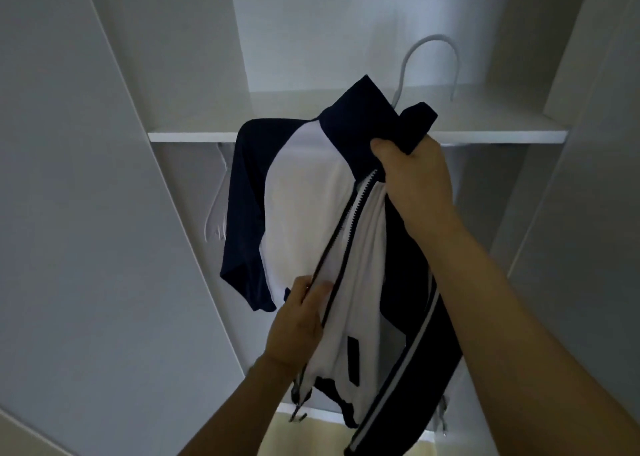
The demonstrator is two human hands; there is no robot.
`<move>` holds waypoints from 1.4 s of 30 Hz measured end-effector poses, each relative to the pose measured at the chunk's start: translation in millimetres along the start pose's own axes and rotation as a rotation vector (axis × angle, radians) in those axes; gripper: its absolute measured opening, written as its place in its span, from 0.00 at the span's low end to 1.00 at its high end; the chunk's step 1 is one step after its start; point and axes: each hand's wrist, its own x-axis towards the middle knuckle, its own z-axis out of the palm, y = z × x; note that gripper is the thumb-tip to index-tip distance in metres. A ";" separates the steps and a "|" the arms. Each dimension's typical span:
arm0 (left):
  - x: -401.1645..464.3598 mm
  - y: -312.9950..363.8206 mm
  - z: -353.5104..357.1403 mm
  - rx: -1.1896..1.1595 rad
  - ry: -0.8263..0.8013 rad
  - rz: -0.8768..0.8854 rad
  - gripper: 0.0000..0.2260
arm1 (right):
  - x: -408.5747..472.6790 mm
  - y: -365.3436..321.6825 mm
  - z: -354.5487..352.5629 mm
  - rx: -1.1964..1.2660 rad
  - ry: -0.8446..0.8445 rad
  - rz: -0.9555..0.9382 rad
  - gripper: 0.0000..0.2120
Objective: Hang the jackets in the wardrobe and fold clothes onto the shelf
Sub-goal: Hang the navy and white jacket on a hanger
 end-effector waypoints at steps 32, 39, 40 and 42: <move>88.2 -10.5 -54.5 0.099 -0.136 -0.133 0.12 | -92.9 132.9 -59.2 -0.409 0.343 -0.100 0.42; 118.9 25.1 -57.0 0.126 -0.400 0.147 0.14 | -107.7 154.8 -43.8 -0.370 0.022 -0.152 0.41; 119.1 25.6 -56.9 0.114 -0.391 0.135 0.14 | -107.5 156.7 -45.1 -0.336 0.001 -0.120 0.40; 118.8 26.2 -57.3 0.094 -0.385 0.098 0.14 | -106.3 159.7 -48.5 -0.288 -0.013 -0.082 0.41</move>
